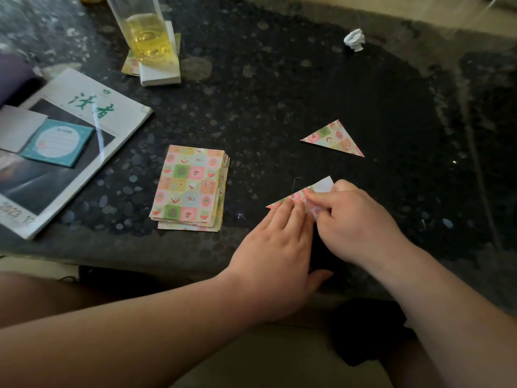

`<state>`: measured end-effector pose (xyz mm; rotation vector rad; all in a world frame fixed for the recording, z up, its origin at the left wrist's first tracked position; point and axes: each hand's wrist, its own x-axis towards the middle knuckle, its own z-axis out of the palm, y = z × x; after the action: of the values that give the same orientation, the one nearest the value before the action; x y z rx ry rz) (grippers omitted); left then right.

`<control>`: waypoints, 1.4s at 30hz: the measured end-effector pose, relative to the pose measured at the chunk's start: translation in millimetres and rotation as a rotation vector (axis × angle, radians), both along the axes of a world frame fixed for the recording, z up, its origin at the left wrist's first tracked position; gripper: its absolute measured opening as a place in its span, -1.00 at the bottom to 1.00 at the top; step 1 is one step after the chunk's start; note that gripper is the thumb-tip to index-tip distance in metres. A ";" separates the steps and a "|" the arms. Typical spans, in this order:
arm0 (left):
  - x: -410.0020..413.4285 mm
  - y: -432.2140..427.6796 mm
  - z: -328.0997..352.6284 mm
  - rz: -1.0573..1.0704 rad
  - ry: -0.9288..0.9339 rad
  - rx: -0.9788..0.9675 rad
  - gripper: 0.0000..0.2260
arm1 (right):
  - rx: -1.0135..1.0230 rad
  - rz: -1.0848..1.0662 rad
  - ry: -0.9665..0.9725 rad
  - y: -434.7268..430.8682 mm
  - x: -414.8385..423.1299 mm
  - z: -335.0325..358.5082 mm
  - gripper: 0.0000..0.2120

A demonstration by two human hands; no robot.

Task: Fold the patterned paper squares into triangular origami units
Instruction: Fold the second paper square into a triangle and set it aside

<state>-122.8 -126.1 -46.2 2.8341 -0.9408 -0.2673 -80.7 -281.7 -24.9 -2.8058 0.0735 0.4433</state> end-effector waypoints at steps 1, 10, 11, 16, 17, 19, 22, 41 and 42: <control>0.6 0.0 -0.7 0.009 0.008 -0.019 -0.19 | 0.004 0.002 -0.002 -0.1 -0.2 -0.3 -0.62; 4.8 3.4 -5.9 -0.050 -0.003 0.026 -0.16 | -0.002 -0.032 0.027 0.4 0.8 1.6 -0.63; 4.4 4.4 -7.2 -0.063 -0.006 0.049 -0.14 | -0.001 -0.032 0.034 0.2 0.8 2.1 -0.64; 1.0 1.8 -5.0 -0.102 0.036 0.133 -0.02 | 0.019 -0.031 0.070 -0.9 2.8 5.8 -0.63; -0.1 0.7 -4.4 -0.096 0.043 0.141 0.00 | 0.025 -0.032 0.079 -1.1 3.5 6.4 -0.62; -2.2 0.2 -3.7 -0.073 0.059 0.142 0.02 | 0.040 -0.032 0.095 -1.7 4.9 7.5 -0.63; -2.7 1.7 -0.1 -0.026 0.086 0.151 -0.01 | 0.049 -0.020 0.117 -3.7 6.0 9.0 -0.61; 5.1 -2.6 30.2 -0.015 0.046 0.337 -0.06 | 0.046 -0.005 0.179 -6.4 6.1 17.0 -0.53; 3.8 -6.7 28.8 -0.028 0.047 0.315 -0.06 | 0.054 -0.003 0.182 -6.8 6.5 16.4 -0.54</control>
<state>-119.0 -132.8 -17.4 3.0807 -1.0087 -0.5261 -74.2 -288.6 -8.5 -2.7053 0.1029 0.6889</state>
